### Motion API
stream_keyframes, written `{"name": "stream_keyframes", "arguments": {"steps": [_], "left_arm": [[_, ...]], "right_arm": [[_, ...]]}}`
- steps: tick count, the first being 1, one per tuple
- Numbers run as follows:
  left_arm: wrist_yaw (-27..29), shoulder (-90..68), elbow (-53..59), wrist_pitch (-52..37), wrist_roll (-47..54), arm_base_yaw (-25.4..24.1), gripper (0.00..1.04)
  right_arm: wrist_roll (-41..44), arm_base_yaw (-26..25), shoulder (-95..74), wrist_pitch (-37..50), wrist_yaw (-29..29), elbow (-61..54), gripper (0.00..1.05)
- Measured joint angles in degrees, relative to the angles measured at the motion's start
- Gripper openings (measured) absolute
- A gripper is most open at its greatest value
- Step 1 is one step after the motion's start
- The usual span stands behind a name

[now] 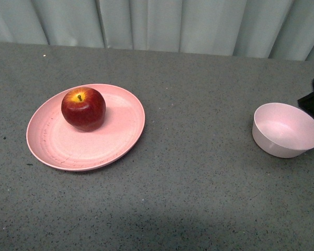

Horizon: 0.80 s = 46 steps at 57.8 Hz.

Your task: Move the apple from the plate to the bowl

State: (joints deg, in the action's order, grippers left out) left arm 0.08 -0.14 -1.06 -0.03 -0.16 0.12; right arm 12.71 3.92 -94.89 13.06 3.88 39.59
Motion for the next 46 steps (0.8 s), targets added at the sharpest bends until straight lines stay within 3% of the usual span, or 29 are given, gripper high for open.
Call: {"name": "stream_keyframes", "arguments": {"steps": [16,43,46], "left_arm": [[0.0,0.0,0.0,0.0,0.0,0.0,0.98],[0.0,0.0,0.0,0.0,0.0,0.0,0.98],[0.0,0.0,0.0,0.0,0.0,0.0,0.98]], "right_arm": [[1.1,2.5,-15.3,-3.1,1.0,9.9,0.95],[2.1,5.4,-26.9,-11.0,-0.7,21.7,0.95],[2.1,5.6,-27.2,-11.6,-0.9,22.1,0.90]]}}
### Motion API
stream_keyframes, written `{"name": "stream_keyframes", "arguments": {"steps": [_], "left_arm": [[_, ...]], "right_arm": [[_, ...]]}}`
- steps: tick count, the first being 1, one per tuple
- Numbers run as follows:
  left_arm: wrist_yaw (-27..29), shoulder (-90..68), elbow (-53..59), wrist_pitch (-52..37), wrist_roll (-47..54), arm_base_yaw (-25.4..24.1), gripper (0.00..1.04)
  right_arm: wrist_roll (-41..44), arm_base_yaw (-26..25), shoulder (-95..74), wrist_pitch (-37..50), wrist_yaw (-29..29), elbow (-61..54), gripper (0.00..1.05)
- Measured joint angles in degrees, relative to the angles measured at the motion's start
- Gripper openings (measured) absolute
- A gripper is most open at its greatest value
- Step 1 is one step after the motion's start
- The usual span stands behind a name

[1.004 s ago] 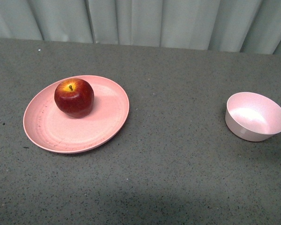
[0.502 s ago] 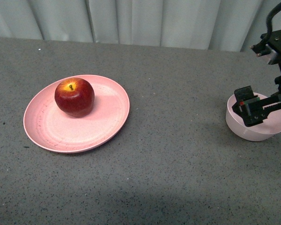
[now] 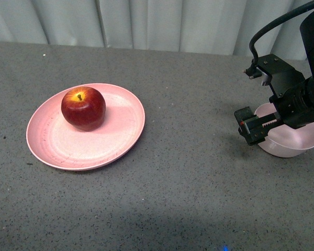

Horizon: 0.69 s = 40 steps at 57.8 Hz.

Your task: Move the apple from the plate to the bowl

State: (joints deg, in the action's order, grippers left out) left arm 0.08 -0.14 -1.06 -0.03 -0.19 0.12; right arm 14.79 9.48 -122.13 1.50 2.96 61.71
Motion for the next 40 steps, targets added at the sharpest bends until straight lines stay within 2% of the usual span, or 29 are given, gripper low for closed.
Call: {"name": "stream_keyframes", "arguments": {"steps": [4,25,28,40], "left_arm": [[0.0,0.0,0.0,0.0,0.0,0.0,0.98],[0.0,0.0,0.0,0.0,0.0,0.0,0.98],[0.0,0.0,0.0,0.0,0.0,0.0,0.98],[0.0,0.0,0.0,0.0,0.0,0.0,0.98]], "right_arm": [[0.0,0.1,-0.3,-0.7,-0.5,0.5,0.80],[0.0,0.7,-0.7,-2.6,-1.8,0.8,0.05],[0.3,0.8,-0.7,-2.6,-2.1,0.8,0.00],[1.3,1.2,-0.4,-3.6,-3.2,1.0,0.01]]}}
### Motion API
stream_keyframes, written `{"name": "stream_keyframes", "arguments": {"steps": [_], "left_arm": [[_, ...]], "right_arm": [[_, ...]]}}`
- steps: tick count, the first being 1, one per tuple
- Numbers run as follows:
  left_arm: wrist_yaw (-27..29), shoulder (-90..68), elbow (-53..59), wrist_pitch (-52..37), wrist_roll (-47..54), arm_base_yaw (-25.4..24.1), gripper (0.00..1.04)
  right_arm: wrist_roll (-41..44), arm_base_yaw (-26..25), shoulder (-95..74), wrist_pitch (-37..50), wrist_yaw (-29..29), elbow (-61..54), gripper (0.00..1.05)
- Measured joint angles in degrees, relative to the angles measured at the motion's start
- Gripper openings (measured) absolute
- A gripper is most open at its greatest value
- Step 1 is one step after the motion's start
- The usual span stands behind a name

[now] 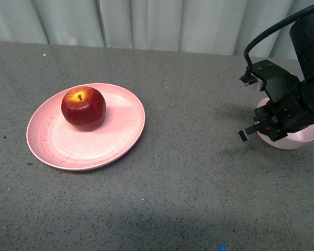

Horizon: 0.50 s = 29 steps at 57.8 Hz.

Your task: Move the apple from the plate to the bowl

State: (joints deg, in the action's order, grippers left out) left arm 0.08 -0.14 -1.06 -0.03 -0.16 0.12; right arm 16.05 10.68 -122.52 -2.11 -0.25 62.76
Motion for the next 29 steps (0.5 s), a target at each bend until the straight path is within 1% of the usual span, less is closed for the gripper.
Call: {"name": "stream_keyframes", "arguments": {"steps": [8,14,23,29], "left_arm": [[0.0,0.0,0.0,0.0,0.0,0.0,0.98],[0.0,0.0,0.0,0.0,0.0,0.0,0.98],[0.0,0.0,0.0,0.0,0.0,0.0,0.98],[0.0,0.0,0.0,0.0,0.0,0.0,0.98]], "right_arm": [[0.1,1.4,2.1,0.1,3.8,0.5,0.01],[0.0,3.4,3.1,0.0,6.3,2.1,0.01],[-1.8,7.6,3.1,-1.6,9.2,6.4,0.01],[-3.0,11.1,1.2,-3.5,9.7,10.5,0.01]]}}
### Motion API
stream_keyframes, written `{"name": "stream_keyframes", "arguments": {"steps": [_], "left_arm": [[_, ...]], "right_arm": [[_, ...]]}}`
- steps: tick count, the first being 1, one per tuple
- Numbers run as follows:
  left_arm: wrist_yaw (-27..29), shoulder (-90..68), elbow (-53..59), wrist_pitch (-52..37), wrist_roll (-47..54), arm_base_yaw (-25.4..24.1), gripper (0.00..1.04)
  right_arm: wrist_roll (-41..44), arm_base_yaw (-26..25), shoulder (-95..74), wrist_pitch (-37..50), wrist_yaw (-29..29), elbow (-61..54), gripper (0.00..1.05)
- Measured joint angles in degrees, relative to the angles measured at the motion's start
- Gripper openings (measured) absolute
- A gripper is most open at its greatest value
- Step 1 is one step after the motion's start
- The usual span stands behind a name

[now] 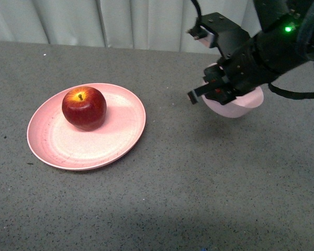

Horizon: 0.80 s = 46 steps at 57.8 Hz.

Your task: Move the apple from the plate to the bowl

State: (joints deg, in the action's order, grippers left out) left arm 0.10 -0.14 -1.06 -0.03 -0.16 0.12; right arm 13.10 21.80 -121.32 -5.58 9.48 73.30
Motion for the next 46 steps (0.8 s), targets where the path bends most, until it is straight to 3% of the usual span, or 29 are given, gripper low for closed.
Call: {"name": "stream_keyframes", "arguments": {"steps": [17,46], "left_arm": [[0.0,0.0,0.0,0.0,0.0,0.0,0.98],[0.0,0.0,0.0,0.0,0.0,0.0,0.98]], "right_arm": [[-2.0,5.0,-6.9,-3.7,3.0,6.2,0.01],[-3.8,7.5,-8.4,-5.4,5.4,8.3,0.01]]}}
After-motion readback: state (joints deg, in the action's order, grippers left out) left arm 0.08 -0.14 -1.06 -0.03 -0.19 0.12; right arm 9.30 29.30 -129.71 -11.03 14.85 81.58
